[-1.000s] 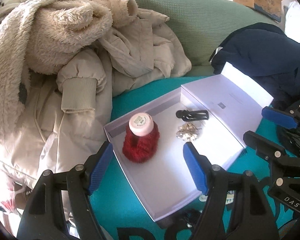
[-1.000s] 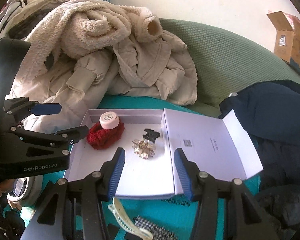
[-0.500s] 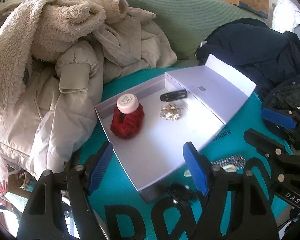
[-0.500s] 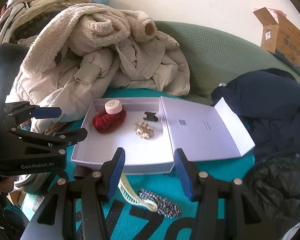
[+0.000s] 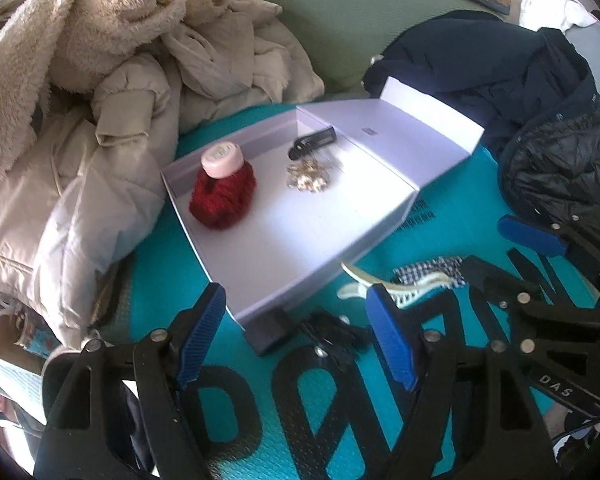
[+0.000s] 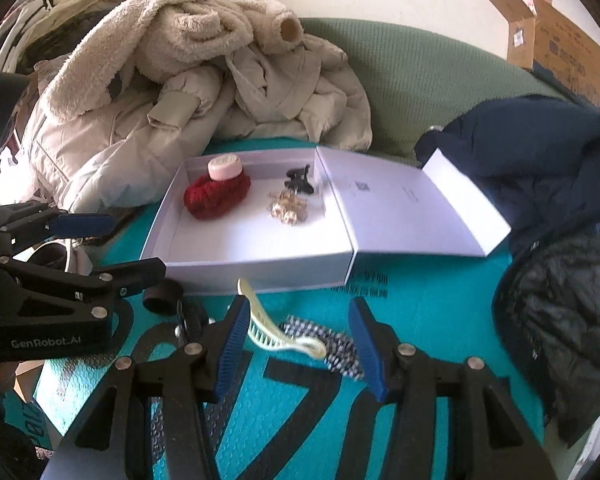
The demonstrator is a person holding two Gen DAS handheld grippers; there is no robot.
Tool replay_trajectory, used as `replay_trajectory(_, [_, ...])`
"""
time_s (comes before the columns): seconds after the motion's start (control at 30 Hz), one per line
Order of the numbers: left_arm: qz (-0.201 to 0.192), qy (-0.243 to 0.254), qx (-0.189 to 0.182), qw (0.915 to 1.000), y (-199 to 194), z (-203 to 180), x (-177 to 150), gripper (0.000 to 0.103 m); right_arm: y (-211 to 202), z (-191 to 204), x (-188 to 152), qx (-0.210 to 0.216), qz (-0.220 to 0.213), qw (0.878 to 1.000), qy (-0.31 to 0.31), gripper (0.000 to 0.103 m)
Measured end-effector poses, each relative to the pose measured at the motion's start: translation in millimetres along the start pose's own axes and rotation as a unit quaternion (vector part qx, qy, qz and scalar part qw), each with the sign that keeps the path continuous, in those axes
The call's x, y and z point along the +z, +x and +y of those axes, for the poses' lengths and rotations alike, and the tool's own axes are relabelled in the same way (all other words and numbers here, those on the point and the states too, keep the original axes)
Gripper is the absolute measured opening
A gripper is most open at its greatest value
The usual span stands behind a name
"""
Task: Organize objects
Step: 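Withdraw both tools from the box toward the items on the mat, then grasp the black claw clip with the left tool while the right tool grasps the gingham scrunchie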
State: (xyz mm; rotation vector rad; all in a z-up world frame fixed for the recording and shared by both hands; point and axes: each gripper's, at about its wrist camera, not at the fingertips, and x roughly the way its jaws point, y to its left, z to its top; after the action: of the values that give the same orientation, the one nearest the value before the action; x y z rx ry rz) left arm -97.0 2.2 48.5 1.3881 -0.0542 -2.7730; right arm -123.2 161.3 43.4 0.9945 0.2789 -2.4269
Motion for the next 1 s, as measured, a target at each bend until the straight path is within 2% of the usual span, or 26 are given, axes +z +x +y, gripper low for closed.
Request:
replay_trajectory(0.33, [0.01, 0.001, -0.025, 0.9996, 16.4, -17.8, -29.7, 0.072, 6.5, -6.1, -37.3, -0.001, 0.016, 1.0, 0.023, 0.052])
replay_trajectory(0.53, [0.024, -0.012, -0.041, 0.9988, 34.2, -18.9, -42.3, 0.072, 13.1, -15.3, -49.1, -0.003, 0.024, 0.999, 0.043, 0.052])
replay_trajectory(0.83, [0.04, -0.002, -0.041, 0.9983, 64.2, -22.6, -51.5, 0.072, 35.8, -30.0, -57.8, -0.017, 0.046, 0.998, 0.048, 0.052])
replay_trajectory(0.87, [0.044, -0.001, -0.042, 0.9982, 68.3, -22.9, -51.8, 0.072, 38.8, -31.6, -57.3, -0.019, 0.049, 0.998, 0.047, 0.053])
replay_trajectory(0.97, [0.052, -0.004, -0.044, 0.9977, 77.1, -23.5, -51.2, 0.072, 45.5, -35.3, -55.5, -0.031, 0.05, 0.997, 0.04, 0.066])
replay_trajectory(1.0, [0.054, -0.005, -0.046, 0.9975, 79.4, -23.4, -51.1, 0.072, 47.1, -36.9, -54.7, -0.034, 0.048, 0.998, 0.038, 0.066])
